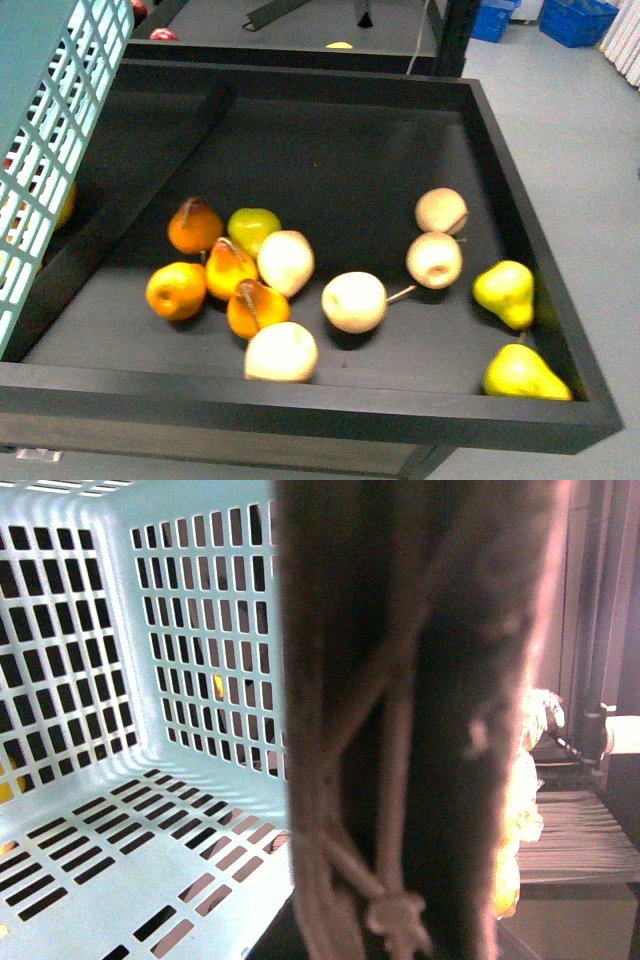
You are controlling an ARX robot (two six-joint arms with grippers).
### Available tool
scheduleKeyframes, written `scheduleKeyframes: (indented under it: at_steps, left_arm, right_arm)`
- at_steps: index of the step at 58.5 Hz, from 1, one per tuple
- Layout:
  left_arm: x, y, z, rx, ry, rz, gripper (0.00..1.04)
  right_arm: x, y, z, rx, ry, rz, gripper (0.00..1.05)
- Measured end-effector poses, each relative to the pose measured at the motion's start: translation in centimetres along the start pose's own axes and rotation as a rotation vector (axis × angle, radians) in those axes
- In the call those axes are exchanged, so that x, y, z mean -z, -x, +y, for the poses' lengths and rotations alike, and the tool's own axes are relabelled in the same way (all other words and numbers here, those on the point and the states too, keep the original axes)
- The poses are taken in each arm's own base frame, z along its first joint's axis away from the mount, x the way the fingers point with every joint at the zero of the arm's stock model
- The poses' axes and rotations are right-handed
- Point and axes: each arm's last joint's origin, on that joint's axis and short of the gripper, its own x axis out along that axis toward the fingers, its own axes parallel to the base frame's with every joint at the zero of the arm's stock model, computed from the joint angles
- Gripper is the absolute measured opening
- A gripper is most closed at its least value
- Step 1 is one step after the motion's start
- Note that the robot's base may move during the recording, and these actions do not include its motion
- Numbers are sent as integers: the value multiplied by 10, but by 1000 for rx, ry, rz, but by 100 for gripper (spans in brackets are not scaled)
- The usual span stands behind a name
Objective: Pick mango and avocado into basket
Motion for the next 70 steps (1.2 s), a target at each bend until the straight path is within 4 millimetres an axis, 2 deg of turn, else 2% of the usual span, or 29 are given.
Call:
scheduleKeyframes:
  at_steps: [70]
  left_arm:
    - [0, 0, 0, -3, -2, -3, 6]
  right_arm:
    - [0, 0, 0, 2, 0, 1, 97]
